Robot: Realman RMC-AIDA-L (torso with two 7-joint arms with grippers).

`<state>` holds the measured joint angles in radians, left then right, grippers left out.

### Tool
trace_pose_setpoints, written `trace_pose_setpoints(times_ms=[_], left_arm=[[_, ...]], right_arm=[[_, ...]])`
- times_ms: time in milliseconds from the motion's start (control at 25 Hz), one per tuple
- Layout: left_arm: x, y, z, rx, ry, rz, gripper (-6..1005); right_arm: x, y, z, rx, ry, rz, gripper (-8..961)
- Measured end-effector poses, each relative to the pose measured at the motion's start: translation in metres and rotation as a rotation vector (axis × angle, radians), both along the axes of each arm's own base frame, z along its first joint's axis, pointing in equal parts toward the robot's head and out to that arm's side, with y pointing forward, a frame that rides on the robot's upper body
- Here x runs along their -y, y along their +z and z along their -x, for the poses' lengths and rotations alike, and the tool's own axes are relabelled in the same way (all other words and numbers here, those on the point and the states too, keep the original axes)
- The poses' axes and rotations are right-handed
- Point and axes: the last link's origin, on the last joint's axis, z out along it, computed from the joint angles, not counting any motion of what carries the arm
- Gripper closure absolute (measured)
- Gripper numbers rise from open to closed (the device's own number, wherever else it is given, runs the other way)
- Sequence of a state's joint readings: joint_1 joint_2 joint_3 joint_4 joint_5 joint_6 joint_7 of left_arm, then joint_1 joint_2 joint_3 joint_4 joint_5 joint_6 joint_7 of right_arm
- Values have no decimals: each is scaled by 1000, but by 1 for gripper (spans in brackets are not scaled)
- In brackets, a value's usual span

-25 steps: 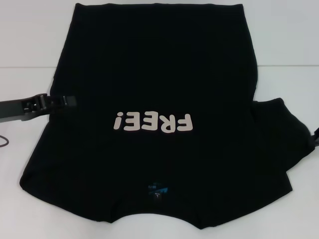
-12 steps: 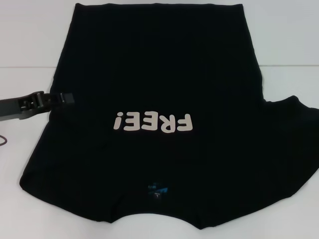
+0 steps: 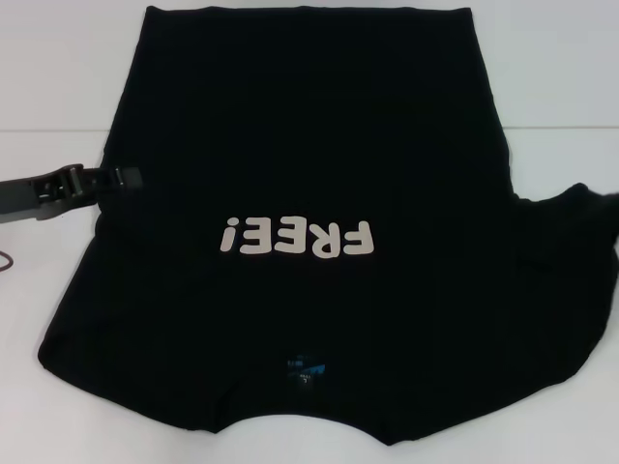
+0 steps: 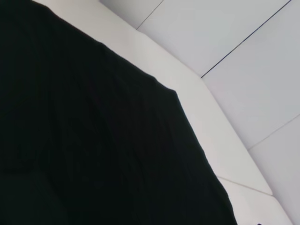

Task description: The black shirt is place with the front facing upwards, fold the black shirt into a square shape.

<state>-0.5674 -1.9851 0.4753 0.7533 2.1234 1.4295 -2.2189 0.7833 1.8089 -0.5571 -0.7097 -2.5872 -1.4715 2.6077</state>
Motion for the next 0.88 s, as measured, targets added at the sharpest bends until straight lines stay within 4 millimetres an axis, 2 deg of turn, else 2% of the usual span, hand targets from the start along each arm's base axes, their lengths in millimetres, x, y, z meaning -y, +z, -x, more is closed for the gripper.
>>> trace_pose_setpoints(times_ms=[40, 80, 120, 160, 240, 440, 560, 680, 880], left_arm=[[0, 1, 0, 3, -1, -3, 553], [-1, 1, -1, 5, -2, -5, 552], [-1, 2, -1, 6, -2, -8, 551], [-1, 2, -1, 6, -2, -8, 550], [-1, 2, 0, 5, 0, -12, 548], [-2, 1, 0, 4, 1, -14, 543], [-1, 1, 1, 6, 7, -15, 539], [1, 3, 4, 18, 17, -26, 536], [5, 6, 8, 36, 31, -38, 531]], right_arm=[[0, 0, 0, 0, 0, 0, 933], [-2, 0, 7, -8, 17, 9, 933], [-6, -5, 23, -15, 57, 38, 933], [-6, -5, 23, -15, 57, 38, 933], [-13, -16, 37, 5, 95, 70, 932], [-26, -64, 75, 90, 222, 172, 931], [-26, -93, 91, 151, 317, 246, 930], [-19, -116, 100, 207, 402, 328, 929], [-17, -114, 98, 198, 390, 341, 928]])
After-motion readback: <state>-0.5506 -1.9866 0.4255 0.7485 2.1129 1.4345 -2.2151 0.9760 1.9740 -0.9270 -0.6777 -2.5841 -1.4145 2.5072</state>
